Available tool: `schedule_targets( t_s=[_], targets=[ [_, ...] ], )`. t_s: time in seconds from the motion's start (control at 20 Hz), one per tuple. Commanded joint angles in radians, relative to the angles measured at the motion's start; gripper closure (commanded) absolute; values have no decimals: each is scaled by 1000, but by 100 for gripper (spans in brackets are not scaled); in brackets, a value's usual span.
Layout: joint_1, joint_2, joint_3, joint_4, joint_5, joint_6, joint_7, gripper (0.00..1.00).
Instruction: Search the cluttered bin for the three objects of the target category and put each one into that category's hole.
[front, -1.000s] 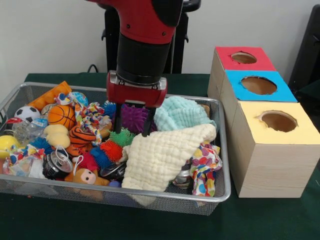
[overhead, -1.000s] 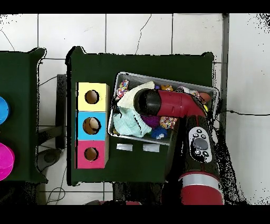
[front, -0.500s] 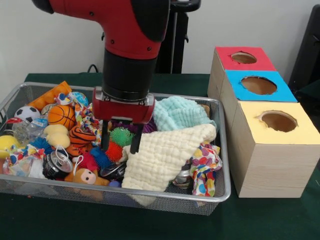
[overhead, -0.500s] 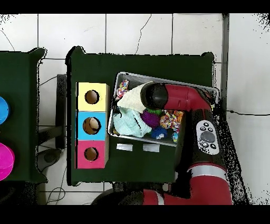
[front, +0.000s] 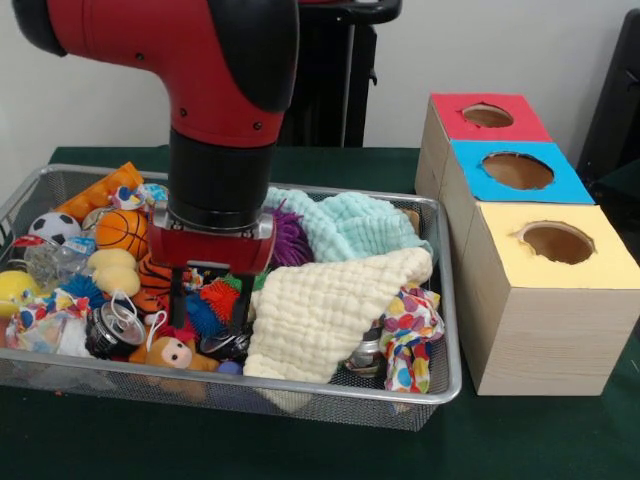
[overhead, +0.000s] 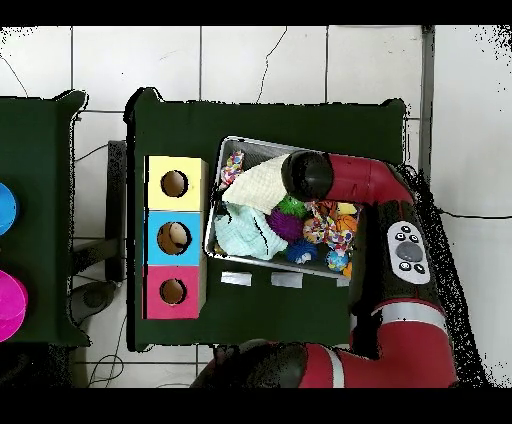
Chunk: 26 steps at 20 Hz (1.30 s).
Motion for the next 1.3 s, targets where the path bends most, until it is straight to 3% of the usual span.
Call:
schedule_targets(
  t_s=[0.05,0.4,0.6,1.3],
  targets=[
    [-52,72,123,-37,-73,27,-172,0],
    [-86,116,150,-73,-113,28,-181,0],
    [-65,124,111,-77,-132,60,-135,0],
    [-42,166,92,-116,-149,188,-132,0]
  ],
)
